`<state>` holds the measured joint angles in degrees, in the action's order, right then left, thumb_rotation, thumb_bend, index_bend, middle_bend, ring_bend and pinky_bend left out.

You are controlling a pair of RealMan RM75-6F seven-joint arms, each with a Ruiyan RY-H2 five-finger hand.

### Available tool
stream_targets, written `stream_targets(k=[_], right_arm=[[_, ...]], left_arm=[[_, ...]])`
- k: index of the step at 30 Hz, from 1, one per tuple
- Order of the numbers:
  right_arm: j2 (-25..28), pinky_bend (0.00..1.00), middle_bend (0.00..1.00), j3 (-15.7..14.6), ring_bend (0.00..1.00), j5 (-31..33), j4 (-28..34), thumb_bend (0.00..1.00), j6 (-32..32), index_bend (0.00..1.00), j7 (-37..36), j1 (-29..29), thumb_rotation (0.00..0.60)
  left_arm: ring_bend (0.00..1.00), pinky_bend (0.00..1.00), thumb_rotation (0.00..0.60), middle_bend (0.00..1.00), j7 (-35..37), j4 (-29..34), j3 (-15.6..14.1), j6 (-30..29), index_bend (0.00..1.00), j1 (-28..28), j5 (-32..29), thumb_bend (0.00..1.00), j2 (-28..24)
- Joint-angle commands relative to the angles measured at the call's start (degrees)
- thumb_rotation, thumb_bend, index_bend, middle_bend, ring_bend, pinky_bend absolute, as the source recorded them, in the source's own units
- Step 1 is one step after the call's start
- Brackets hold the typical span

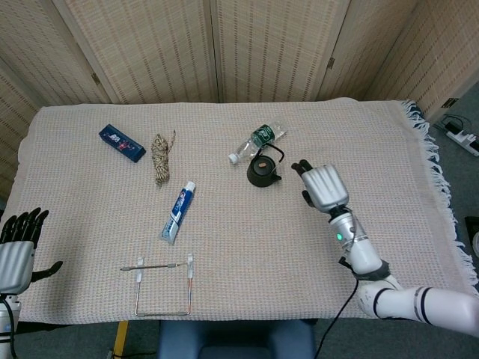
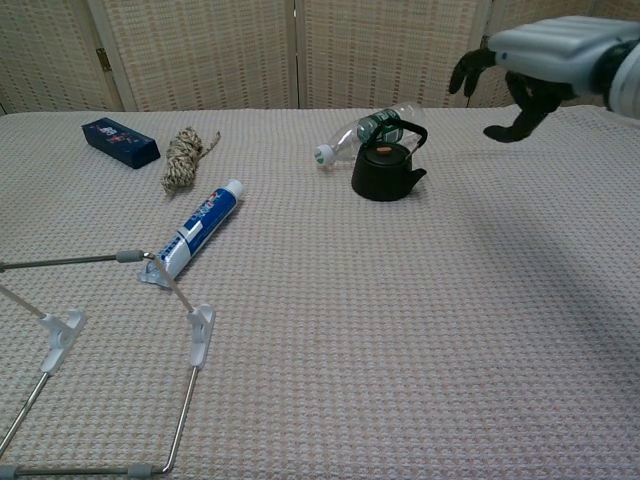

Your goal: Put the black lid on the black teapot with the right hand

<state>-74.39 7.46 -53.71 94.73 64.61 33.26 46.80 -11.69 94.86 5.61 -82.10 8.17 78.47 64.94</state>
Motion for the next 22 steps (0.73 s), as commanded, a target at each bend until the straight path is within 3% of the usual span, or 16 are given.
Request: stream_targets(k=[1, 4, 10, 14, 18, 22], right_arm=[[6.3, 0.31, 0.3, -4.9, 0.36, -7.4, 5.4, 0.41, 7.8, 0.18, -6.1, -8.5, 0.6], [8.5, 0.27, 0.25, -7.9, 0.28, -13.3, 6.4, 0.41, 12.7, 0.15, -11.4, -14.0, 0.6], [8.8, 0.27, 0.2, -12.0, 0.26, -21.5, 3.7, 0.41, 21.9, 0.14, -20.1, -24.0, 0.6], [6.2, 0.27, 0.19, -12.1, 0.26, -25.2, -1.9, 0.41, 28.3, 0.14, -24.3, -29.1, 0.6], [5.7, 0.27, 0.19, -12.3, 0.26, -26.5, -3.4, 0.41, 29.5, 0.14, -28.3, -32.4, 0.6], [6.6, 0.27, 0.19, -11.6, 0.27, -25.2, -2.6, 0.41, 30.7, 0.14, -21.5, -34.5, 0.6]], left_arm=[[0.0, 0.0, 0.6, 0.0, -0.1, -0.2, 0.2, 0.1, 0.02, 0.1, -0.3, 0.12, 0.2], [0.0, 0.0, 0.6, 0.0, -0.1, -0.1, 0.4, -0.1, 0.02, 0.1, -0.6, 0.12, 0.3], [0.0, 0.0, 0.6, 0.0, -0.7, 0.6, 0.6, -0.5, 0.02, 0.2, -1.0, 0.12, 0.4], [0.0, 0.0, 0.6, 0.0, -1.1, 0.7, 0.8, -0.6, 0.02, 0.1, -1.4, 0.12, 0.5], [0.0, 0.0, 0.6, 0.0, -1.3, 0.5, 0.8, -1.3, 0.02, 0.1, -1.0, 0.12, 1.0], [0.0, 0.0, 0.6, 0.0, -1.6, 0.4, 0.7, -1.6, 0.02, -0.1, -1.0, 0.12, 1.3]])
